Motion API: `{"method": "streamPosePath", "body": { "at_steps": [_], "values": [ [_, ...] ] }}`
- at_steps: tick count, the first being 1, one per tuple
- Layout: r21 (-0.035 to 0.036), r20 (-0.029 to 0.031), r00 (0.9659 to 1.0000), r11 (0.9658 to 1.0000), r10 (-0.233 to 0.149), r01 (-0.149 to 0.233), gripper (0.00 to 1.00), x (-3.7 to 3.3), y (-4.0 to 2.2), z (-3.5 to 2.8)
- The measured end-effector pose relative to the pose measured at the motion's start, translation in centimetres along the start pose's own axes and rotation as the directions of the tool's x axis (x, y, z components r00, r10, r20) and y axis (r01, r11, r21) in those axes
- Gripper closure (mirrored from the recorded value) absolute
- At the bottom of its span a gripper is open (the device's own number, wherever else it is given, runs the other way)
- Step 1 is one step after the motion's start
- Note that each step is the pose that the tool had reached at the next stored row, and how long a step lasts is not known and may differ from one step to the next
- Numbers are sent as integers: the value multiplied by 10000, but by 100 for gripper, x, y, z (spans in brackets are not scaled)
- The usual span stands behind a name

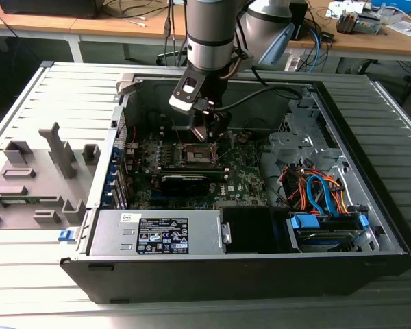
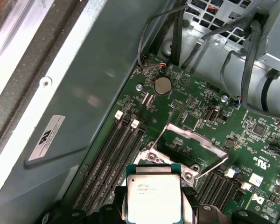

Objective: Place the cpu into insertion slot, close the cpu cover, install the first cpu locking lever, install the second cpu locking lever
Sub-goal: 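Place the cpu into insertion slot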

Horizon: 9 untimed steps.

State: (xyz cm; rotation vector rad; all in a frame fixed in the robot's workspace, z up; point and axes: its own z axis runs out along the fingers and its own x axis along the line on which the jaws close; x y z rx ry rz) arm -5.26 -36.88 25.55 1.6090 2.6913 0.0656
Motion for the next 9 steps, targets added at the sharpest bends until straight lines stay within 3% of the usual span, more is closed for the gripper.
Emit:
{"method": "streamPosePath", "body": {
  "at_steps": [9],
  "values": [
    [2, 16, 9999, 9999, 141, -141, 45, 0, 0, 5]
  ]
}}
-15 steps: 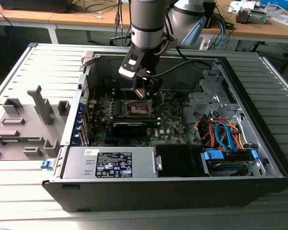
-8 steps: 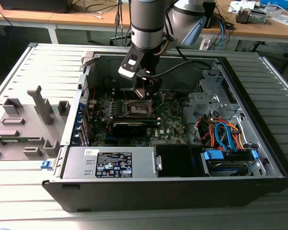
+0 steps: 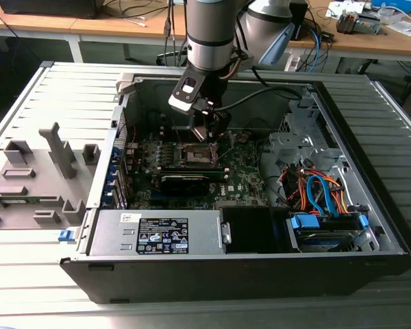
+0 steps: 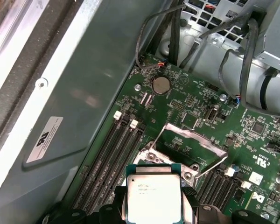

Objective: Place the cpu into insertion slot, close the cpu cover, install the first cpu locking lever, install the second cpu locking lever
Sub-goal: 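Place the cpu into insertion slot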

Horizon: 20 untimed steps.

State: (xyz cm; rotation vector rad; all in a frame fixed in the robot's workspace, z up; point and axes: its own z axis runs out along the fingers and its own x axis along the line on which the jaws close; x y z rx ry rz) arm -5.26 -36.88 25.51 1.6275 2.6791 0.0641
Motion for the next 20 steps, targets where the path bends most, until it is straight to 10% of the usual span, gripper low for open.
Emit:
{"method": "streamPosePath", "body": {
  "at_steps": [20],
  "values": [
    [1, 9, 9999, 9999, 113, -113, 45, 0, 0, 0]
  ]
}}
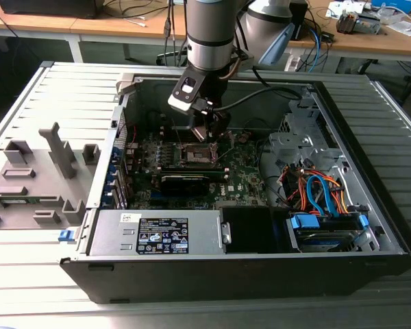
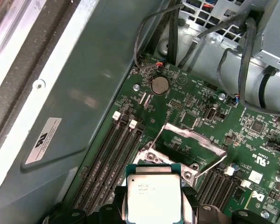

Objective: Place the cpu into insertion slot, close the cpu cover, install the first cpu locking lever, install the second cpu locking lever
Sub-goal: 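Place the cpu into insertion slot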

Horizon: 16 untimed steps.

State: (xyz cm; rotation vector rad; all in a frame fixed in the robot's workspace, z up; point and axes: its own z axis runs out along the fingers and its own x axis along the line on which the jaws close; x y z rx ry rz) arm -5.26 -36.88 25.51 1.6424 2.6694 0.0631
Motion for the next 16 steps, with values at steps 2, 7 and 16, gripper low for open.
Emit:
{"method": "streamPosePath", "body": {
  "at_steps": [2, 7, 16],
  "values": [
    [0, 0, 10000, 10000, 11, -11, 45, 0, 0, 0],
    [0, 2, 10000, 10000, 37, -37, 45, 0, 0, 0],
    [0, 5, 10000, 10000, 87, -87, 45, 0, 0, 0]
  ]
}}
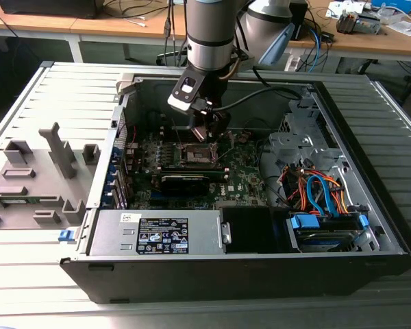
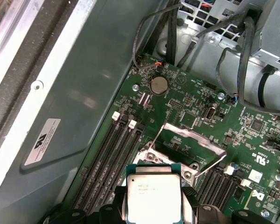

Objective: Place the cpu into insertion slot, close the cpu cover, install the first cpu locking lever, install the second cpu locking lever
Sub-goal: 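Place the cpu into insertion slot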

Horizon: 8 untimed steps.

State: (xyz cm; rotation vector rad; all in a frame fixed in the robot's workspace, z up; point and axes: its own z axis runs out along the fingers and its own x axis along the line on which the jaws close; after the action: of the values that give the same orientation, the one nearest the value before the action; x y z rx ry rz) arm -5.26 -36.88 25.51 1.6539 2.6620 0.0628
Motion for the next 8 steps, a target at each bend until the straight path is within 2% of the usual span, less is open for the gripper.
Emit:
{"method": "streamPosePath", "body": {
  "at_steps": [8],
  "values": [
    [5, 14, 10000, 10000, 44, -45, 45, 0, 0, 0]
  ]
}}
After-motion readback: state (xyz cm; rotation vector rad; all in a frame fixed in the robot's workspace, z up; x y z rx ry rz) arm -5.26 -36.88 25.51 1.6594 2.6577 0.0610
